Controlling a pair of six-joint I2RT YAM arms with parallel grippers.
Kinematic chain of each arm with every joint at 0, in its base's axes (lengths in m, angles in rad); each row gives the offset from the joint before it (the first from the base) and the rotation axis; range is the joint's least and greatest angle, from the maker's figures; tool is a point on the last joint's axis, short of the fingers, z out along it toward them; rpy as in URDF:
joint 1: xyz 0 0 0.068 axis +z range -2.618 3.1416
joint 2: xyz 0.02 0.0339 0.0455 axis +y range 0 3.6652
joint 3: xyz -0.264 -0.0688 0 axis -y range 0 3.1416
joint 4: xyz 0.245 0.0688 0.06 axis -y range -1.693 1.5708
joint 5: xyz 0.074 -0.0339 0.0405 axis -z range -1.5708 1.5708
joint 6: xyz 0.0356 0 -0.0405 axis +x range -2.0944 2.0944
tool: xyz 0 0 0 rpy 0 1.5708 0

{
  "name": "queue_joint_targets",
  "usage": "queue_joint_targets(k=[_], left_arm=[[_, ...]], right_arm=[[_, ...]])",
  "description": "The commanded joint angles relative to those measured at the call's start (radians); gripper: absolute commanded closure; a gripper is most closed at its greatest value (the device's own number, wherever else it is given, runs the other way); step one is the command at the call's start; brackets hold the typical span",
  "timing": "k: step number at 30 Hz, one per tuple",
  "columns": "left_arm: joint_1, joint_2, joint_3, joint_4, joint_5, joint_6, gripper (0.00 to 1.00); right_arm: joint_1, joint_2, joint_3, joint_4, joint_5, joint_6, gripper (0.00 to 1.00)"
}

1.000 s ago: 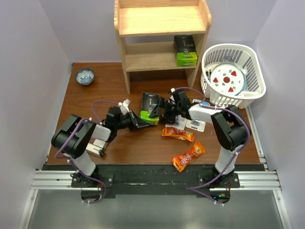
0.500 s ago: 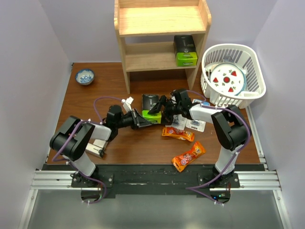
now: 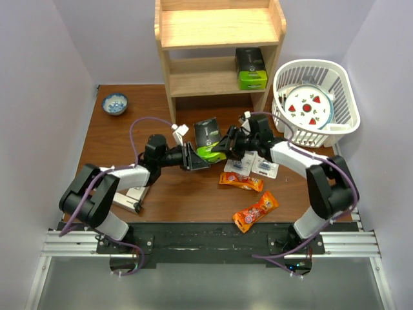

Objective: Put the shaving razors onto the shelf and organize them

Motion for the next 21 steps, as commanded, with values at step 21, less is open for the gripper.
queue_joint_targets(k=[21], left_arm=[[0.020,-0.262,0.528,-0.735,0.129,0.954,0.62]], right_arm=[[-0.146,-0.076,0.348,0.092,-0.055,-0.015,0.69]])
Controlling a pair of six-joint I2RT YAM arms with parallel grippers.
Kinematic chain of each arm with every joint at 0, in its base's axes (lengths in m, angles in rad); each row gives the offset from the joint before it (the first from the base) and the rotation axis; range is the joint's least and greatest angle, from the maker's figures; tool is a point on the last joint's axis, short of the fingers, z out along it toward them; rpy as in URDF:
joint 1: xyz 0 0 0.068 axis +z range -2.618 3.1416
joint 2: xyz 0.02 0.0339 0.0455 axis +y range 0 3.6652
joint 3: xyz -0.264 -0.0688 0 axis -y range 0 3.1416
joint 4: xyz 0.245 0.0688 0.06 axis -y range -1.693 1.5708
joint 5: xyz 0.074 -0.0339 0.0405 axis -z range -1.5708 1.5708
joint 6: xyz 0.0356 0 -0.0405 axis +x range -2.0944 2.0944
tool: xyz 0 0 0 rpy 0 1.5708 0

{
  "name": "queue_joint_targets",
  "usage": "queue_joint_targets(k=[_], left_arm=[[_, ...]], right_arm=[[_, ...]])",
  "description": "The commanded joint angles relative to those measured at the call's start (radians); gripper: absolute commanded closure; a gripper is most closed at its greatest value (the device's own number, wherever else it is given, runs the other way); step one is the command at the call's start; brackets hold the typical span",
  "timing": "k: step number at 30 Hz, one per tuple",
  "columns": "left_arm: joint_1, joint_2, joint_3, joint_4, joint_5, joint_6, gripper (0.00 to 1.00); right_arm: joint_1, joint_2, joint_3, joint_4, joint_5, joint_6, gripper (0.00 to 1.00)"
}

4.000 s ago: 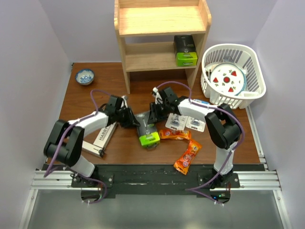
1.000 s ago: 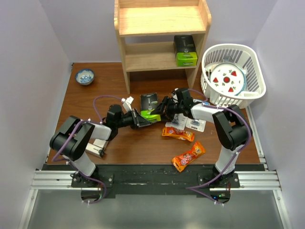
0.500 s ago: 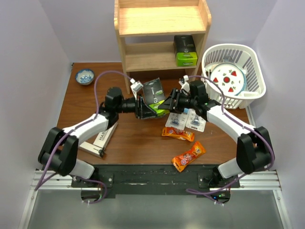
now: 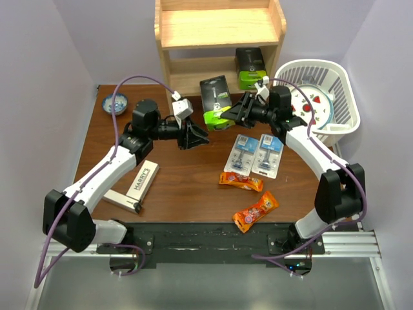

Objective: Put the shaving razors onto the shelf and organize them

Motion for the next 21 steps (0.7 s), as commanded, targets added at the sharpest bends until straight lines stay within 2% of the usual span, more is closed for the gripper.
queue_joint_targets(k=[1,8,14,15,18,19,21], left_arm=[[0.013,-0.031,0.036,-0.127,-0.028,0.163,0.62],[0.013,-0.033,-0.042,-0.069,-0.044,0.132,0.62],[0.013,0.003,-0.044,0.030,-0.086,0.102,0.62],[0.011,0.013,-0.041,0.043,-0.125,0.097,0.62],[0.010,0.036,-0.039,0.109,-0.295,0.068,0.62],[0.010,0.042,-0.039,0.144,-0.329,0.063,0.62],[0.008,0.067,-0.027,0.170,-0.398,0.063,0.62]], right_arm=[[-0.010,0.039,0.098,0.145,0.006,0.085,0.69],[-0.022,0.169,0.262,0.116,0.080,0.132,0.64],[-0.059,0.234,0.348,0.077,0.143,0.147,0.57],[-0.067,0.246,0.356,0.076,0.150,0.149,0.48],[-0.091,0.271,0.394,0.054,0.196,0.164,0.31],[-0.096,0.277,0.405,0.016,0.213,0.169,0.20],[-0.102,0.274,0.422,-0.002,0.240,0.172,0.13]])
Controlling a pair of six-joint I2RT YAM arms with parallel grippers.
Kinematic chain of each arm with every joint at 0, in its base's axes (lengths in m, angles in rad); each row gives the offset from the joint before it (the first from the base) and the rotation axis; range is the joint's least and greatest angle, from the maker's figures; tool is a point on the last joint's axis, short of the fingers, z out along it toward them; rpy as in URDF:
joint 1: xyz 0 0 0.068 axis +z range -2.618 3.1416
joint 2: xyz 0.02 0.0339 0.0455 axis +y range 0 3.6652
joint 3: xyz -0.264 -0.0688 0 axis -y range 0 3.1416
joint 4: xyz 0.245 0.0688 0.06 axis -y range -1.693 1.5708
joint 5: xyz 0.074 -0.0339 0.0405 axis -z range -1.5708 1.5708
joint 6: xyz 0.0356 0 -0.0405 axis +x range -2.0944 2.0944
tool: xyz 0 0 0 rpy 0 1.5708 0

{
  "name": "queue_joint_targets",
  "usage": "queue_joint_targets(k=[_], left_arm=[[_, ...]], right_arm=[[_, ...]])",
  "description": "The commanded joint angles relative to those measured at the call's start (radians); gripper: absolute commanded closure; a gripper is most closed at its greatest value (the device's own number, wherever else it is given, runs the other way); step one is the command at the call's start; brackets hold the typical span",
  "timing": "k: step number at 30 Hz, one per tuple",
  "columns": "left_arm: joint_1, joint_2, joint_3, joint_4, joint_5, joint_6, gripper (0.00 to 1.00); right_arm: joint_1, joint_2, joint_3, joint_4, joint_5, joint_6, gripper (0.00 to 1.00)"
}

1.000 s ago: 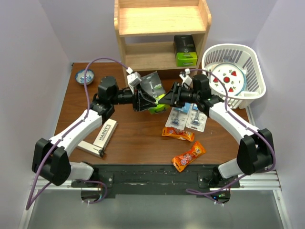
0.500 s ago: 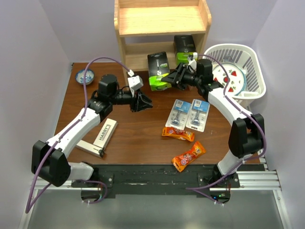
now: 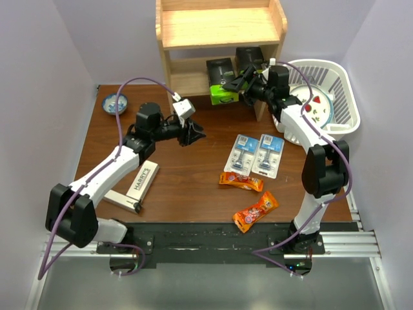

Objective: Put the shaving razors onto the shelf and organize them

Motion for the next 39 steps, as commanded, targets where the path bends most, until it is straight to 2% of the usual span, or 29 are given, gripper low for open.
queue_joint_targets(k=[1,6,12,14,16,17,18,19,20,21,22,25,27,31,39], left_arm=[[-0.003,0.040,0.025,0.166,-0.204,-0.025,0.62],[-0.012,0.091,0.068,0.229,-0.288,-0.026,0.62],[-0.060,0.112,0.068,0.433,-0.431,0.068,0.64],[-0.083,0.150,0.097,0.486,-0.539,0.084,0.69],[-0.088,0.205,0.148,0.499,-0.639,0.066,0.80],[-0.088,0.225,0.166,0.500,-0.665,0.066,0.89],[-0.089,0.244,0.183,0.509,-0.684,0.066,0.95],[-0.091,0.262,0.214,0.516,-0.701,0.070,1.00],[-0.092,0.302,0.232,0.517,-0.745,0.084,1.00],[-0.092,0.322,0.249,0.517,-0.761,0.089,1.00],[-0.092,0.357,0.286,0.514,-0.771,0.090,1.00],[-0.092,0.422,0.335,0.537,-0.813,0.104,1.00],[-0.092,0.457,0.354,0.568,-0.828,0.110,1.00],[-0.092,0.555,0.435,0.579,-0.866,0.107,1.00],[-0.083,0.667,0.562,0.577,-0.810,0.096,1.00]], right_arm=[[-0.031,-0.018,0.081,-0.004,0.103,0.024,0.09],[-0.031,-0.075,0.053,-0.049,0.115,-0.022,0.02],[-0.032,-0.207,-0.080,-0.091,0.123,-0.085,0.01],[-0.032,-0.236,-0.117,-0.092,0.124,-0.110,0.01],[-0.034,-0.264,-0.146,-0.097,0.124,-0.140,0.01],[-0.032,-0.271,-0.155,-0.096,0.118,-0.156,0.01],[-0.034,-0.284,-0.169,-0.068,0.102,-0.179,0.08],[-0.034,-0.294,-0.200,-0.044,0.048,-0.246,0.22],[-0.032,-0.304,-0.214,-0.018,0.014,-0.283,0.41],[-0.032,-0.311,-0.225,-0.002,-0.013,-0.321,0.84],[-0.029,-0.314,-0.241,-0.004,-0.042,-0.396,1.00],[-0.023,-0.310,-0.246,-0.043,-0.047,-0.558,1.00],[-0.023,-0.299,-0.246,-0.027,-0.035,-0.602,1.00],[-0.008,-0.250,-0.212,0.016,-0.047,-0.584,1.00],[0.029,-0.150,-0.136,0.093,-0.018,-0.501,1.00]])
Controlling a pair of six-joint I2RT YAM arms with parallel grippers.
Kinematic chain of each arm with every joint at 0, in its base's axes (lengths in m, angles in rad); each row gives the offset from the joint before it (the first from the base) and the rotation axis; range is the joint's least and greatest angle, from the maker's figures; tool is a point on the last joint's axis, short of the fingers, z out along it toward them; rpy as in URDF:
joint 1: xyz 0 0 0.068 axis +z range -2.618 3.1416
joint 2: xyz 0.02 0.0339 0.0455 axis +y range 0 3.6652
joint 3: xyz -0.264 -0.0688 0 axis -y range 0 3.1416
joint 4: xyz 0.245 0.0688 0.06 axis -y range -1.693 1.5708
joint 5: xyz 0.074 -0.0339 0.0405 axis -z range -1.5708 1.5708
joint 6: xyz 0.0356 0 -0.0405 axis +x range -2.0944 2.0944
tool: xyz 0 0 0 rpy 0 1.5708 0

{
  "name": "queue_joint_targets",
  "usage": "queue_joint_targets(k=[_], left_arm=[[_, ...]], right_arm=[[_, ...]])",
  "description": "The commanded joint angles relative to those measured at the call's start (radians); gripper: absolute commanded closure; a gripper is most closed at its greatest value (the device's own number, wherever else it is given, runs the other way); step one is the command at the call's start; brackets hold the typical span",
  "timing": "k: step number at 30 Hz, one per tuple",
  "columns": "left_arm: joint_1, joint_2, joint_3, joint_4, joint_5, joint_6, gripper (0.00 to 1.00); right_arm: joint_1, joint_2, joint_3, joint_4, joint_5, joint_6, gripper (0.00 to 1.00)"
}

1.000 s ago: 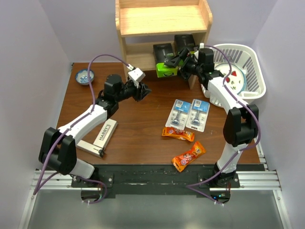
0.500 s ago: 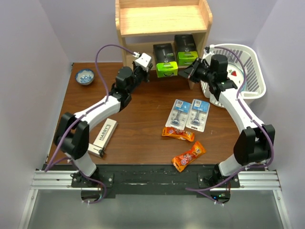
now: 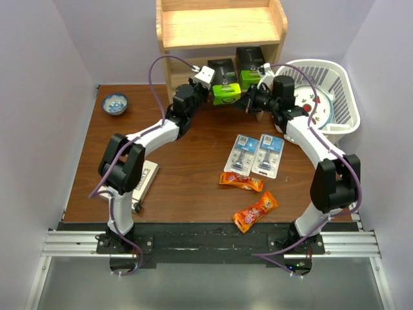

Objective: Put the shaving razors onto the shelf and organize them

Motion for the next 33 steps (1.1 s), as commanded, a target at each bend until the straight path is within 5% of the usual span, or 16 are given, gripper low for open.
queue_joint_targets(k=[1,14,33], left_arm=[[0.008,0.060,0.112,0.079,0.034,-0.009,1.00],[0.008,0.214,0.319,0.062,0.045,-0.042,1.00],[0.008,0.229,0.324,0.065,0.000,-0.014,1.00]], right_arm=[[0.016,0.044,0.070,0.096,0.026,0.040,1.00],[0.013,0.142,0.215,0.101,0.163,0.063,1.00],[0.013,0.205,0.271,0.082,0.301,0.034,1.00]])
